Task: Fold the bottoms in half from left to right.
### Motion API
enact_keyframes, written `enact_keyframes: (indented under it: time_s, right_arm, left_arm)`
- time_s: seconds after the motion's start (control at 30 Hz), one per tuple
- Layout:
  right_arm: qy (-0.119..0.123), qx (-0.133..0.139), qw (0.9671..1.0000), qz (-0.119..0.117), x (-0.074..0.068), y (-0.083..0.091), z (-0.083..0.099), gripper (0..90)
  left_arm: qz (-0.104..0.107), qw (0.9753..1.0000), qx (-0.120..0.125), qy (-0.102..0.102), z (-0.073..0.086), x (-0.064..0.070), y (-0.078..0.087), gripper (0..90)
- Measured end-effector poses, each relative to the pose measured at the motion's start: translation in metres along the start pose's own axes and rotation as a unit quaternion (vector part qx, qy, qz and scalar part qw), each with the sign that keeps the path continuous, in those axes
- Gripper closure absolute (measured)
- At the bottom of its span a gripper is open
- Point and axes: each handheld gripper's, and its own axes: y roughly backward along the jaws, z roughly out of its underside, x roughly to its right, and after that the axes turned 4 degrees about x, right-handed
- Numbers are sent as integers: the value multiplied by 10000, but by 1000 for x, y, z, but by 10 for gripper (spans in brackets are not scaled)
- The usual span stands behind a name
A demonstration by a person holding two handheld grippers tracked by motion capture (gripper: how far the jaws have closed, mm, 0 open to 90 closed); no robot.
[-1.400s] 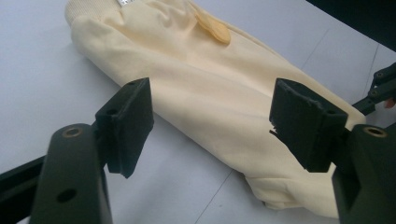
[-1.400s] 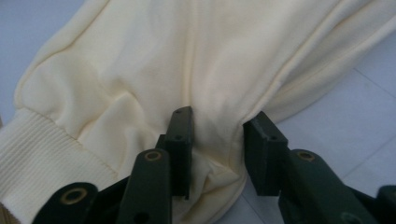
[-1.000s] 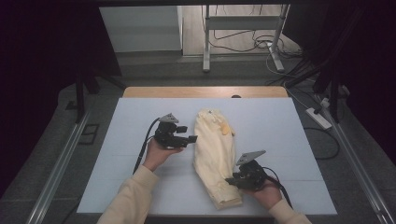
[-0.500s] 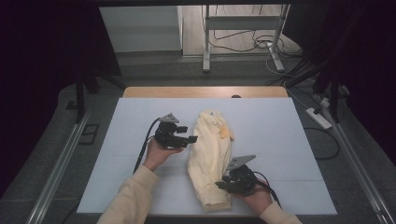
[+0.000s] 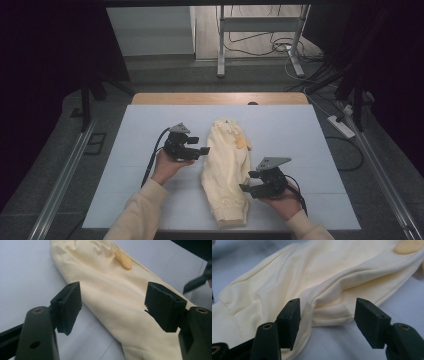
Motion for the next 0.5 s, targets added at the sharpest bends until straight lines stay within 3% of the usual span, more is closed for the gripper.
enact_keyframes:
  time_s: [0.5]
  right_arm:
    - [-17,214,9998,31,27,-1,-6,340]
  left_arm:
    - [-81,9999,3,86,9,-1,10,283]
